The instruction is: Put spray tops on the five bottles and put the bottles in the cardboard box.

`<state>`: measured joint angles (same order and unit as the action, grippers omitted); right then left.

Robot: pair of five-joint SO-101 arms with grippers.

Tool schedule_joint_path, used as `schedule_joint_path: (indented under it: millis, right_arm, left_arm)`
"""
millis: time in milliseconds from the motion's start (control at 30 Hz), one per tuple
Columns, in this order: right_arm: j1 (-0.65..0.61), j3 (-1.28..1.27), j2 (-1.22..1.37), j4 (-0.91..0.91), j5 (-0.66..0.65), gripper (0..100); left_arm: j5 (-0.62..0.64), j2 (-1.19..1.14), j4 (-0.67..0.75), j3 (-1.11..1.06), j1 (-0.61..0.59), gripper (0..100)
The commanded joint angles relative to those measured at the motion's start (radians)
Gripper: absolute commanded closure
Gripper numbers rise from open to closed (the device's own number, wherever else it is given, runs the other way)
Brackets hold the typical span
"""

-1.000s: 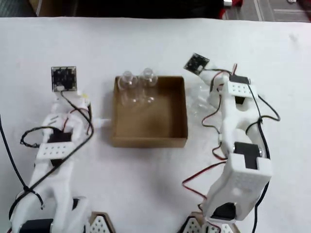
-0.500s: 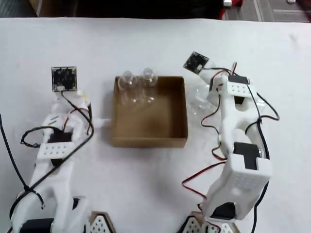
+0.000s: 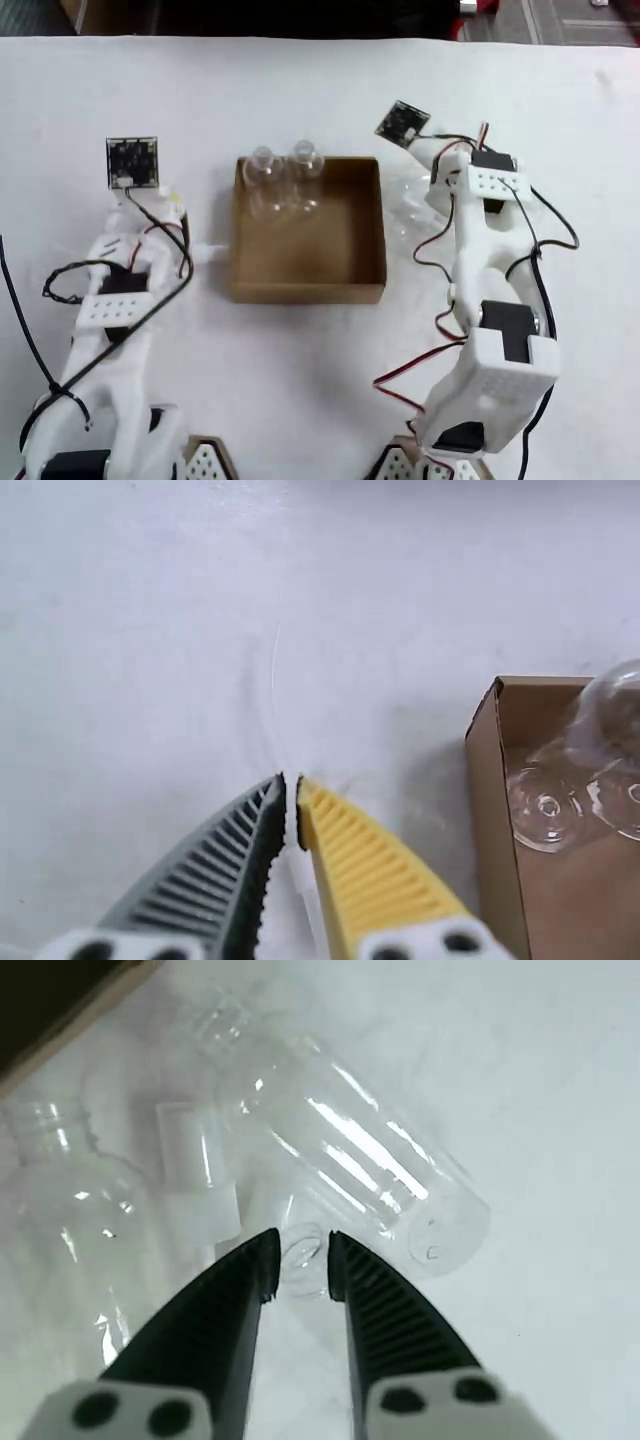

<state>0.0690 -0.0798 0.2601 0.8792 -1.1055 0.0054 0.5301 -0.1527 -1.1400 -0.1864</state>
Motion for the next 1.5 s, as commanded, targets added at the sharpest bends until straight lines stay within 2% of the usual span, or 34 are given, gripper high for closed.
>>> schedule_joint_path:
  millis: [0,200,433,667,1000,1167,1233,1467]
  right_arm:
    - [-0.012,0.061,-0.047,0.071,-0.012,97.8]
    - [-0.012,0.117,-0.139,0.199,-0.003,97.9]
    - [0.031,0.123,-0.2,0.252,-0.025,96.7]
    - [0.058,0.117,-0.188,0.526,-0.371,74.3]
    - [0.133,0.124,-0.001,0.335,-0.387,72.6]
    - [0.119,0.117,0.004,0.348,-0.393,72.4]
    - [0.122,0.117,0.004,0.352,-0.436,72.5]
    - [0.189,0.192,-0.018,0.348,-0.479,72.4]
  left_arm:
    - [-0.009,0.004,0.031,0.029,0.008,98]
    - [-0.009,0.004,0.031,0.029,0.008,98]
    - [-0.009,0.004,0.031,0.029,0.004,98]
    - [-0.009,0.004,0.031,0.029,0.007,98]
    - [-0.009,0.004,0.031,0.028,0.004,98]
    - [-0.009,0.004,0.031,0.029,0.004,98]
    - [-0.009,0.005,0.031,0.029,0.004,98]
    - [-0.009,0.005,0.031,0.029,0.007,98]
